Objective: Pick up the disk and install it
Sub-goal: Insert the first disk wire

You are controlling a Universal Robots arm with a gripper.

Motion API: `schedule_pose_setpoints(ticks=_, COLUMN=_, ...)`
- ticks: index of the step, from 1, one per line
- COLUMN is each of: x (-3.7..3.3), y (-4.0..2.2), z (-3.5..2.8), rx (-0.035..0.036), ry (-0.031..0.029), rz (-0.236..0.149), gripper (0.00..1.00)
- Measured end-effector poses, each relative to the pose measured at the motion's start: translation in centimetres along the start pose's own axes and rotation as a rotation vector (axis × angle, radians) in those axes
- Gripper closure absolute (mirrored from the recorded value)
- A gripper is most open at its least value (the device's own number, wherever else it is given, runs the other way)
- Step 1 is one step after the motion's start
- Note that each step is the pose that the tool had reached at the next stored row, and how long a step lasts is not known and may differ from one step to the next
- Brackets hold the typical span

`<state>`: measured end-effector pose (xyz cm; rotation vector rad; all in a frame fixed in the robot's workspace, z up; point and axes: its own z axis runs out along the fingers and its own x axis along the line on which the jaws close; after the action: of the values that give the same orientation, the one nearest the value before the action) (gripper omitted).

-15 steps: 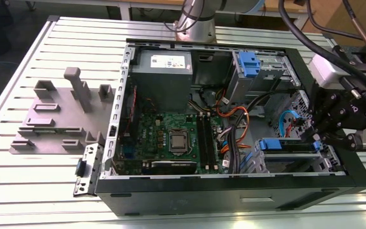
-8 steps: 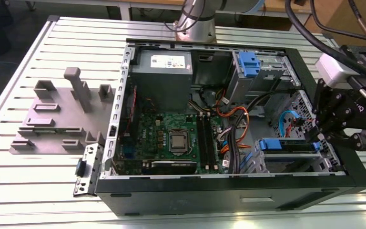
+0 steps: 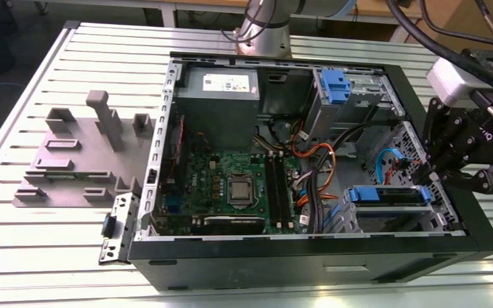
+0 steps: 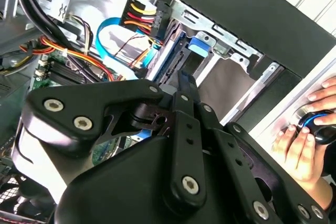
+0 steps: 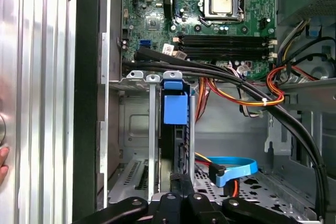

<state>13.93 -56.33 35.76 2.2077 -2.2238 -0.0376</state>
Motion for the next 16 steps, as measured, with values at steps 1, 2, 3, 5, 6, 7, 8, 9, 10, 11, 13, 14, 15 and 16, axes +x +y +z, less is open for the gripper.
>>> schedule_pose_setpoints(ticks=1, x=-0.15, y=-0.02, z=-0.01, rx=0.0000, ry=0.0012, rz=0.000, gripper=0.89)
schedule_pose_setpoints(ticks=2, x=-0.32, y=-0.07, z=-0.01, rx=-0.0001, ry=0.0032, rz=0.000, gripper=0.89)
schedule_pose_setpoints(ticks=3, x=-0.47, y=-0.13, z=-0.01, rx=-0.0004, ry=0.0053, rz=0.000, gripper=0.89)
schedule_pose_setpoints(ticks=5, x=-0.76, y=-0.26, z=-0.01, rx=-0.0012, ry=0.0087, rz=0.000, gripper=0.89)
schedule_pose_setpoints(ticks=6, x=-0.92, y=-0.36, z=-0.01, rx=-0.0017, ry=0.0105, rz=0.000, gripper=0.89)
schedule_pose_setpoints(ticks=7, x=-1.06, y=-0.43, z=-0.01, rx=-0.0022, ry=0.0120, rz=0.000, gripper=0.89)
schedule_pose_setpoints(ticks=8, x=-1.18, y=-0.52, z=-0.01, rx=-0.0028, ry=0.0132, rz=0.000, gripper=0.89)
schedule_pose_setpoints(ticks=9, x=-1.30, y=-0.61, z=-0.01, rx=-0.0034, ry=0.0136, rz=0.000, gripper=0.89)
schedule_pose_setpoints(ticks=10, x=-1.41, y=-0.68, z=-0.01, rx=-0.0042, ry=0.0137, rz=0.000, gripper=0.89)
schedule_pose_setpoints(ticks=11, x=-1.50, y=-0.73, z=-0.01, rx=-0.0048, ry=0.0138, rz=0.000, gripper=0.89)
schedule_pose_setpoints(ticks=13, x=-1.72, y=-0.73, z=-0.01, rx=-0.0049, ry=0.0145, rz=0.001, gripper=0.89)
schedule_pose_setpoints(ticks=14, x=-1.85, y=-0.74, z=-0.02, rx=-0.0049, ry=0.0158, rz=0.001, gripper=0.89)
schedule_pose_setpoints(ticks=15, x=-1.97, y=-0.74, z=-0.03, rx=-0.0049, ry=0.0175, rz=0.000, gripper=0.89)
schedule_pose_setpoints(ticks=16, x=-2.09, y=-0.74, z=-0.05, rx=-0.0049, ry=0.0196, rz=0.001, gripper=0.89)
